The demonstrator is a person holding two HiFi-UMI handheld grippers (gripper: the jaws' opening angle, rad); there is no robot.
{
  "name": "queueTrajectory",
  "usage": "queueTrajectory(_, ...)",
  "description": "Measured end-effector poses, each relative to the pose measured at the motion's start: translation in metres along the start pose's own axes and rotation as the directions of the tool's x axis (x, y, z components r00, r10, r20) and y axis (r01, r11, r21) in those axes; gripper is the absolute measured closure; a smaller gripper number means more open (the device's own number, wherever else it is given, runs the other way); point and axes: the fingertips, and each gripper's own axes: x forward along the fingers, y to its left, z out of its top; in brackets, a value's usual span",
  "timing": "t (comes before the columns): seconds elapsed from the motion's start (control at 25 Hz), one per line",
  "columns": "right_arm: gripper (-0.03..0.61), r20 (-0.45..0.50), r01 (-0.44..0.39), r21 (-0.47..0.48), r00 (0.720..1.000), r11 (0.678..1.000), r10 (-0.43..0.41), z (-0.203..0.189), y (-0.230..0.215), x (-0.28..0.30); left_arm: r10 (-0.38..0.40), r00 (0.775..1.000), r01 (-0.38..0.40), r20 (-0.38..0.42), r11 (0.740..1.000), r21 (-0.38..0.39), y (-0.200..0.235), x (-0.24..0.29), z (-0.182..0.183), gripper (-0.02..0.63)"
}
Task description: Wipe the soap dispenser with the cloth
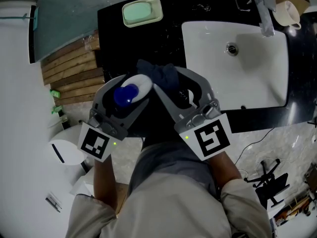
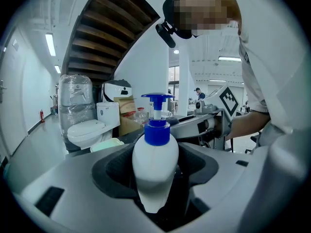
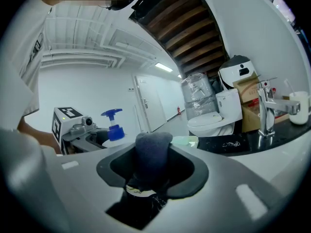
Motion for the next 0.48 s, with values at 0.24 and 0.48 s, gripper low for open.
queueTrajectory(0.24,0.416,-0.017,0.002,-0.002,1.000,1.000,-0.002,-0.007,-0.002,0.001,-0.005,1.000,0.005,0.001,1.000,0.000,0.000,0.000,0.000,0.342)
queueTrajectory(0.48,0.416,-0.036,0.003,0.011,0.999,1.000,-0.003,-0.014,-0.003,0.004,-0.007,1.000,0.007,-0.004,1.000,0.003,0.000,0.000,0.000,0.342)
